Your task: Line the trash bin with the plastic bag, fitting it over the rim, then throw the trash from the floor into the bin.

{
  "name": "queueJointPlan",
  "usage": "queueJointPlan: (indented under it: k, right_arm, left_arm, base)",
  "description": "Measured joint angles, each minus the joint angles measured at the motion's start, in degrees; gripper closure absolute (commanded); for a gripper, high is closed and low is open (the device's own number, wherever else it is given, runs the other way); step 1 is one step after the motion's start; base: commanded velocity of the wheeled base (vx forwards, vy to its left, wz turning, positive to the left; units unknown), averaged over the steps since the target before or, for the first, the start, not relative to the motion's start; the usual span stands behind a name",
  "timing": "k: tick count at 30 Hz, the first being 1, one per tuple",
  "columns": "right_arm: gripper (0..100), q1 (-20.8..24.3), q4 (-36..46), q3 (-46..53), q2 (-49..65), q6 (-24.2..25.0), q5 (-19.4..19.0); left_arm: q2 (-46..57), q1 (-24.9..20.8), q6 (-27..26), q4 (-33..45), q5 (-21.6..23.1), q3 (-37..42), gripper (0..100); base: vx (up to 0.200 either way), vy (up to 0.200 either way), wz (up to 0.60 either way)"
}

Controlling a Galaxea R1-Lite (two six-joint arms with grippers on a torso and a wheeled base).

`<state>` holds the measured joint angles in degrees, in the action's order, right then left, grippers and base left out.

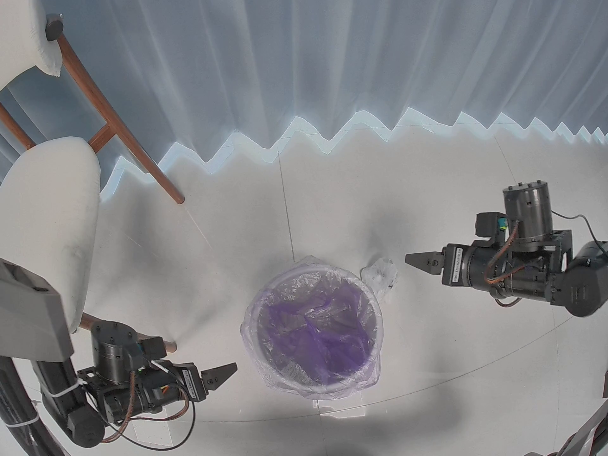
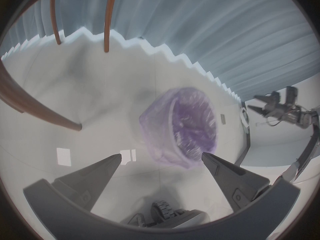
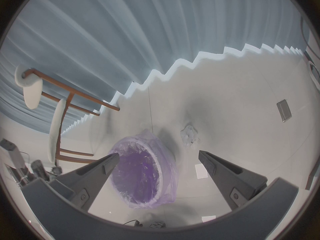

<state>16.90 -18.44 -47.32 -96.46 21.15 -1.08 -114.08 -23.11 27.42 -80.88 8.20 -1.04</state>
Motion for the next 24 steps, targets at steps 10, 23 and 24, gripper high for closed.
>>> queueJointPlan:
  k: [10,23,24]
  right_arm:
    - [0,-0.11,-4.02,10.75,10.47,2.06,3.79]
    - [0,-0.12,-4.29,13.59,15.26,2.11,5.44]
    - [0,-0.11,-4.29,13.59,15.35,2.11,5.55]
  left_arm:
    - [-17.15,0.46,-2.16,-5.25,-0.63,-6.31,0]
    - [-26.3,1.07,-2.46,-5.41,-1.01,-17.18,0]
    - [-26.77,1.04,-2.46,-5.44,-1.12,-18.03,0]
  base:
    - [0.0,0.0,0.0]
    - [0.0,0.0,0.0]
    - [0.0,0.0,0.0]
